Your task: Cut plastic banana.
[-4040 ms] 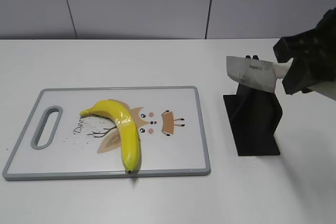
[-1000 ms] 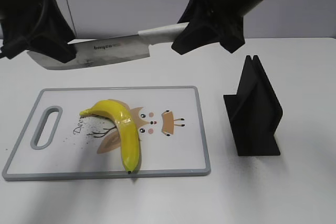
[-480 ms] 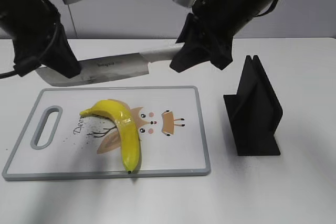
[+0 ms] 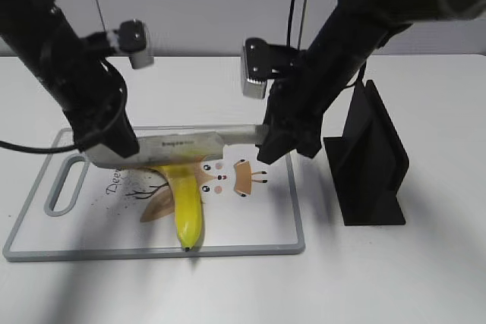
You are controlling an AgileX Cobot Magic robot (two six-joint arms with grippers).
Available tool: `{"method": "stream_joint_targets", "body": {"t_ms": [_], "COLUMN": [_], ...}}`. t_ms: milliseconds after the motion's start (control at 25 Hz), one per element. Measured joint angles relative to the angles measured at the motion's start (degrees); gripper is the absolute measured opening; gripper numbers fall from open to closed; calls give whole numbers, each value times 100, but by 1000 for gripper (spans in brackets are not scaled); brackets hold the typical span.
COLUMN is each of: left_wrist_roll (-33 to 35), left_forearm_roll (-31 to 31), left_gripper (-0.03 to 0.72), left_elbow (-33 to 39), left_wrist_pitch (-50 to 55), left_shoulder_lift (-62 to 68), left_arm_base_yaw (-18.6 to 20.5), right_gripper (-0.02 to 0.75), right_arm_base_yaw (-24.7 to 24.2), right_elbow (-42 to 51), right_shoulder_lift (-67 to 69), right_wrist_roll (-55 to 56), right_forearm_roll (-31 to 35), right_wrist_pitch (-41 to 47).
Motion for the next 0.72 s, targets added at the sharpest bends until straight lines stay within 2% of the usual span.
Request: {"method": "stream_joint_targets", "body": {"t_ms": [240, 720], "left_wrist_roll": [23, 44], "left_forearm_roll": [-217, -266], "left_gripper": [0, 1], "left_elbow": [602, 683], "left_wrist_pitch": [-894, -967], "left_shoulder_lift": [173, 151], "left_arm_base_yaw": [-153, -153], "right_gripper": [194, 194], "right_arm_base_yaw": [-21, -14], "right_elbow": [-43, -156], "right_shoulder_lift": [641, 637], "right_wrist_roll": [-93, -108], "right_forearm_roll": [-219, -296], "right_wrist_pitch": [-109, -28]}}
